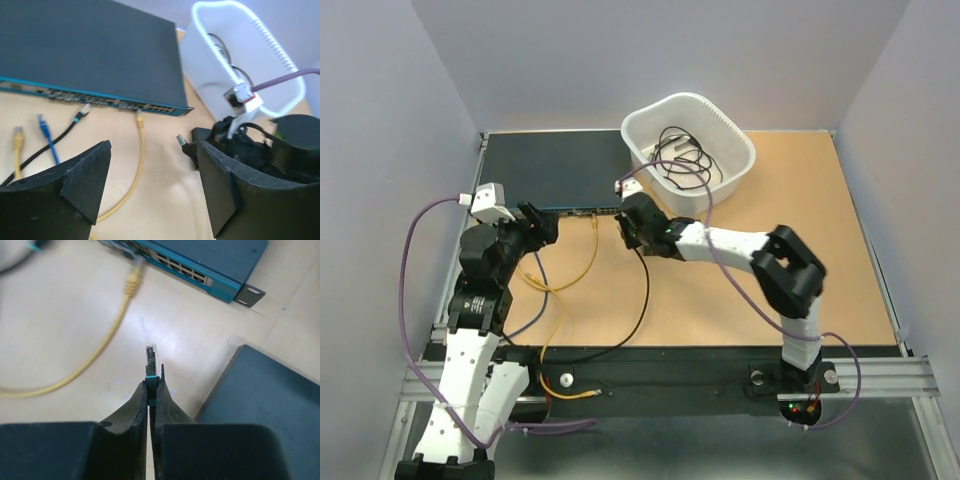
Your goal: Insert the plug into the switch port
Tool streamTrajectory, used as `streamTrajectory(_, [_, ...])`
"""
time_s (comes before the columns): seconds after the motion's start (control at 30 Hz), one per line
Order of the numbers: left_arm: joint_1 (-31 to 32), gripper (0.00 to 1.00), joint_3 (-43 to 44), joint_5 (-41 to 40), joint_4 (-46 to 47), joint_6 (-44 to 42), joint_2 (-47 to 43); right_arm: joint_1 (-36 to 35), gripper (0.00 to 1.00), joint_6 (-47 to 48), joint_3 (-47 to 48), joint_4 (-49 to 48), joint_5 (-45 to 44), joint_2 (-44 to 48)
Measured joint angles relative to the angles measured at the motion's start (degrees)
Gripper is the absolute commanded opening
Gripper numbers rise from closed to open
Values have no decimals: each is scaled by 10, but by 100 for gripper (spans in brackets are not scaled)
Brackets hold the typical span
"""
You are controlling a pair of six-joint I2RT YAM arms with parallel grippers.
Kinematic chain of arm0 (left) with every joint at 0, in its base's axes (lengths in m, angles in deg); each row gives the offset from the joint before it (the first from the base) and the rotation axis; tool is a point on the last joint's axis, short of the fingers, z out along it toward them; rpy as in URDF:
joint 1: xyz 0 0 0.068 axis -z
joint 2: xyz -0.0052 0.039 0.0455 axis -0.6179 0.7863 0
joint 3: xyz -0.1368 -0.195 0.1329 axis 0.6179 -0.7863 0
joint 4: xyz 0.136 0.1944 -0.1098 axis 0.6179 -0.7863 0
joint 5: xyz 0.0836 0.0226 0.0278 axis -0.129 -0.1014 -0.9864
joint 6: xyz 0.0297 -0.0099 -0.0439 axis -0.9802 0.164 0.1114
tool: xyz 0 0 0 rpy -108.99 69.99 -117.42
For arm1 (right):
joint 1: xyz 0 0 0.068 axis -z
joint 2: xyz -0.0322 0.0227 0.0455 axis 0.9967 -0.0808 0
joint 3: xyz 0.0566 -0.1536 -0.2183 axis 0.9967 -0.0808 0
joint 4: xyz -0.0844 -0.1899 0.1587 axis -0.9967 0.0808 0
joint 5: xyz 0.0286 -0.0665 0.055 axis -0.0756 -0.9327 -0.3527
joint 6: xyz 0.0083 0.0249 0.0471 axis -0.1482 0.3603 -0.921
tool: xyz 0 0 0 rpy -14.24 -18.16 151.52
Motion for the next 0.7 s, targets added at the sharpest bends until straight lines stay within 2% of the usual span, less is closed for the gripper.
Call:
streamTrajectory(0.13, [2,79,-15,69,48,42,1,-1,0,-24,-130,-70,56,176])
streamTrajectory(0.3, [41,76,-72,116,116,111,13,-17,0,-62,-247,-187,100,326])
streamTrajectory(0.57, [201,75,-89,59,174,172,60,-47,0,-98,-309,-213,104,355])
streamTrajectory(0.7, [247,72,-82,14,196,186,92,-63,0,-104,-315,-218,93,355])
